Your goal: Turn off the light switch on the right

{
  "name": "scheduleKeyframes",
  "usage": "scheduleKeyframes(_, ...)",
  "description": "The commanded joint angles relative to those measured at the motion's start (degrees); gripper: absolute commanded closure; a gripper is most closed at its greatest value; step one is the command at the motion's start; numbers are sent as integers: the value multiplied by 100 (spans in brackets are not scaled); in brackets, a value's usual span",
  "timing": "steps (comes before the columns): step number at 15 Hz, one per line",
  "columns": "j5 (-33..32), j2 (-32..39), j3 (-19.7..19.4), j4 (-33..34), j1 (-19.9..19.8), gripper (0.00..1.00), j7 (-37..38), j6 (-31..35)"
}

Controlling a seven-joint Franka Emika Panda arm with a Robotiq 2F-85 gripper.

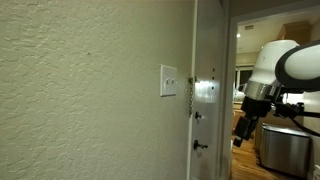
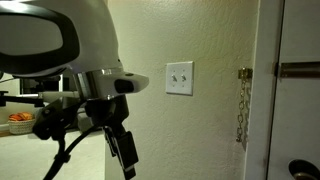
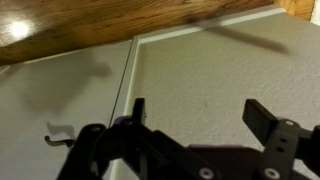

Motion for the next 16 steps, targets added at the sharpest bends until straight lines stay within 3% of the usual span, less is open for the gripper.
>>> scheduleKeyframes(1, -80, 77, 138, 358, 79, 0, -51, 11)
scheduleKeyframes(16, -104, 1008, 419, 2015, 478, 0, -447, -97)
